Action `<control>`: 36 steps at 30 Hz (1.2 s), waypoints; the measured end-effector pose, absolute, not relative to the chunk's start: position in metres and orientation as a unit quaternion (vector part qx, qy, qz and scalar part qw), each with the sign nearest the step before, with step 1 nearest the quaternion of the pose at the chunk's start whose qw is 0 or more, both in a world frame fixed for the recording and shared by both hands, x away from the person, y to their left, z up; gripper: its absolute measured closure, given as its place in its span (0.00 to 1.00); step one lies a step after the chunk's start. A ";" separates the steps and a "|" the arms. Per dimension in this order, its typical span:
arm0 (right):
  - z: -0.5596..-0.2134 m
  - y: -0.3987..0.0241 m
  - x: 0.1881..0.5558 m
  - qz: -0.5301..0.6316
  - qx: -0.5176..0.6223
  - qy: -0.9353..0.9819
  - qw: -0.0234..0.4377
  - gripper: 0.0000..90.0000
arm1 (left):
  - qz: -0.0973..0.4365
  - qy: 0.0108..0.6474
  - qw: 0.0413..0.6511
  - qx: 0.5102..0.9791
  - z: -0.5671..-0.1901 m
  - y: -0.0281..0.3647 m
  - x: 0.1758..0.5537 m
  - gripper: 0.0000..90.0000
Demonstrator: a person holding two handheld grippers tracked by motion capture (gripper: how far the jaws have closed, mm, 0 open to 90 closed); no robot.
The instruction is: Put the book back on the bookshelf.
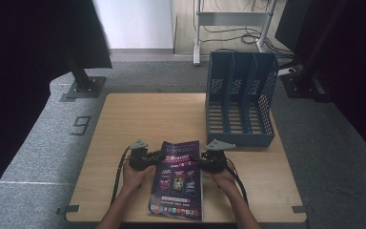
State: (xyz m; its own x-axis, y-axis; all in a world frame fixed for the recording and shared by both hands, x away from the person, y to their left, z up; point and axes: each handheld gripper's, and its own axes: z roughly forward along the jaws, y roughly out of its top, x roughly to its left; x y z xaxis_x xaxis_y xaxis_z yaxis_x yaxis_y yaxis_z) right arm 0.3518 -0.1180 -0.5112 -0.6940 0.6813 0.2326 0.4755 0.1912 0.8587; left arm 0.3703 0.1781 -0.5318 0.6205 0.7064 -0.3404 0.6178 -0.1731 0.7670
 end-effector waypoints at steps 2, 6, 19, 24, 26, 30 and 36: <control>-0.511 -0.118 0.352 0.511 0.377 0.766 0.100 0.77 | 0.038 0.431 0.480 0.763 -0.534 0.178 0.371 0.69; -0.511 -0.118 0.351 0.512 0.376 0.765 0.101 0.77 | 0.017 0.427 0.495 0.757 -0.536 0.179 0.374 0.63; -0.509 -0.117 0.350 0.512 0.372 0.767 0.105 0.77 | 0.062 0.427 0.480 0.764 -0.531 0.177 0.368 0.93; -0.507 -0.118 0.349 0.515 0.372 0.764 0.109 0.78 | 0.075 0.419 0.487 0.763 -0.526 0.176 0.365 0.96; -0.505 -0.118 0.348 0.519 0.372 0.762 0.111 0.78 | 0.079 0.415 0.495 0.759 -0.524 0.177 0.364 0.96; -0.499 -0.120 0.345 0.529 0.367 0.756 0.120 0.79 | 0.083 0.410 0.510 0.751 -0.515 0.178 0.360 0.96; -0.488 -0.122 0.339 0.546 0.357 0.745 0.137 0.80 | 0.102 0.392 0.530 0.745 -0.497 0.179 0.351 0.97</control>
State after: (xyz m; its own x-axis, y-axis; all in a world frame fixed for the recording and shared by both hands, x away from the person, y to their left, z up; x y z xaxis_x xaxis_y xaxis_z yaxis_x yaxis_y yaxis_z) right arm 0.3389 -0.1220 -0.4880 -0.7076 0.6817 0.1860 0.3831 0.1488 0.9117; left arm 0.3513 0.1787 -0.4970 0.6721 0.6923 -0.2628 0.4757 -0.1317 0.8697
